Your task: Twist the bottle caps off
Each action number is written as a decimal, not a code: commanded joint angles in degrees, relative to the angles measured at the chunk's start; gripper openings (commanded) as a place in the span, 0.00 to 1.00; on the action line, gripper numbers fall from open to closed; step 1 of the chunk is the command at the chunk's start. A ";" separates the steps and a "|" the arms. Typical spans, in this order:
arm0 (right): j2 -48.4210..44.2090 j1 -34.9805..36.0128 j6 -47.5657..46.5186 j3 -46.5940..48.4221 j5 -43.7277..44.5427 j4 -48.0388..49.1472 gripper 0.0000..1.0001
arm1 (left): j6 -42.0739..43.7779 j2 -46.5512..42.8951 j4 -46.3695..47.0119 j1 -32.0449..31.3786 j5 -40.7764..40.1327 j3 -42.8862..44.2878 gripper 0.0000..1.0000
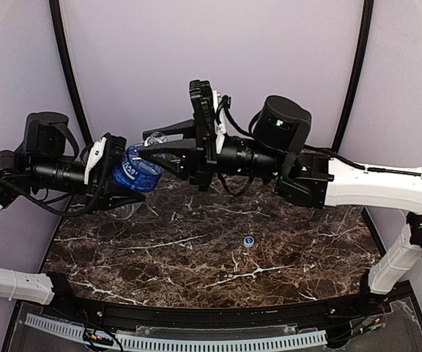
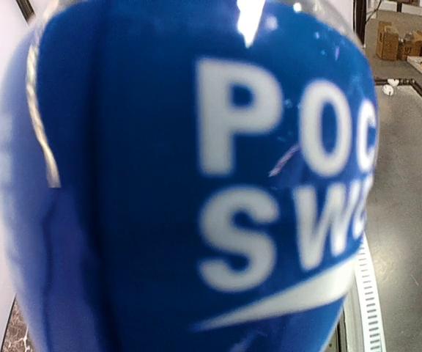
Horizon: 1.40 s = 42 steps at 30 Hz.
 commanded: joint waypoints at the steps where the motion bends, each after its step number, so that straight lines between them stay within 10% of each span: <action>1: -0.15 0.35 0.64 0.55 0.04 -0.22 0.11 | 0.89 -1.03 0.02 0.29 -0.30 -0.65 0.31; 6: -0.19 0.38 0.50 1.58 1.31 -3.02 0.00 | 1.25 -1.51 0.28 0.25 -1.69 -1.63 0.41; 9: -0.37 0.27 0.00 2.49 4.62 -5.99 0.00 | 0.62 -1.97 1.20 0.32 -3.92 -2.77 0.94; 11: -0.26 -0.07 -0.93 4.19 9.21 -11.19 0.00 | -0.01 -2.68 2.20 0.58 -6.77 -4.54 0.98; 19: 0.32 -5.95 -0.55 4.25 34.03 -26.43 0.00 | -6.82 -13.08 9.65 8.53 -13.47 -21.47 0.99; 42: 27.87 -17.07 0.79 12.94 29.26 -17.26 0.00 | -32.22 -33.78 29.84 28.18 -15.36 -52.99 0.99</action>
